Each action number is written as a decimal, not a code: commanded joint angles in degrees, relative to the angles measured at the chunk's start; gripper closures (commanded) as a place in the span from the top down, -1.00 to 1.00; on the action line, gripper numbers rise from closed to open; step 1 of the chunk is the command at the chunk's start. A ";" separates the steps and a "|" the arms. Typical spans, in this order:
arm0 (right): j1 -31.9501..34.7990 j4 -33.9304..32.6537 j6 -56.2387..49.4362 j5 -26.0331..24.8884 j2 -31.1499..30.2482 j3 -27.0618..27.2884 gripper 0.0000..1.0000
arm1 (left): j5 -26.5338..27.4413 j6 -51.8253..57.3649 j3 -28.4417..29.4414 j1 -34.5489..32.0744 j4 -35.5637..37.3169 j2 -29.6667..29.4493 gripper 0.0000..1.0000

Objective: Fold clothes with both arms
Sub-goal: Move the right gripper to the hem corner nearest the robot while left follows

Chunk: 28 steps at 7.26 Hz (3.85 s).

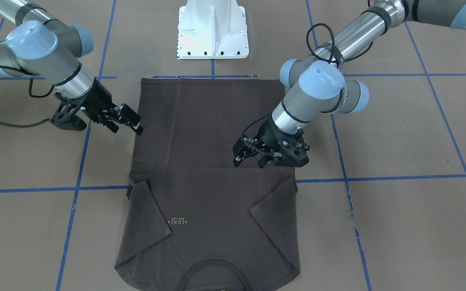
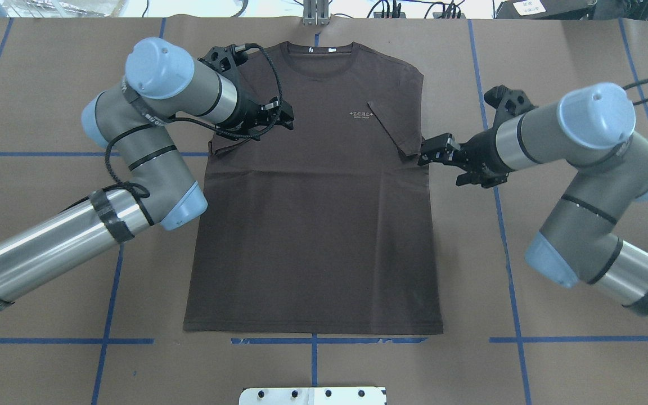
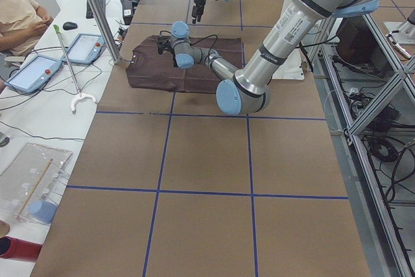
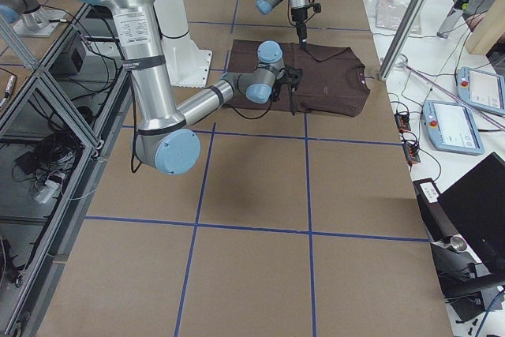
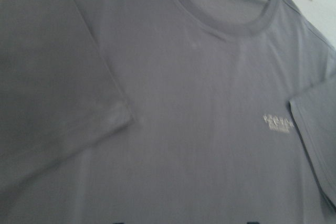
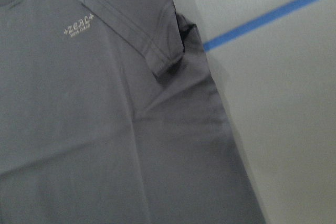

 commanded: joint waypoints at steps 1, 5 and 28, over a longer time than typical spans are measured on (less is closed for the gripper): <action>-13.08 -11.36 6.50 -14.31 -3.91 11.29 0.99 | -2.55 -1.03 -11.81 0.54 0.67 8.85 0.57; -30.14 -20.24 24.06 -29.78 -10.05 19.42 0.83 | -2.11 -5.60 -13.60 0.90 0.85 9.41 0.75; -32.12 -25.43 28.94 -33.70 -8.57 17.23 -1.00 | 26.79 -24.06 -31.80 27.25 23.41 24.00 0.66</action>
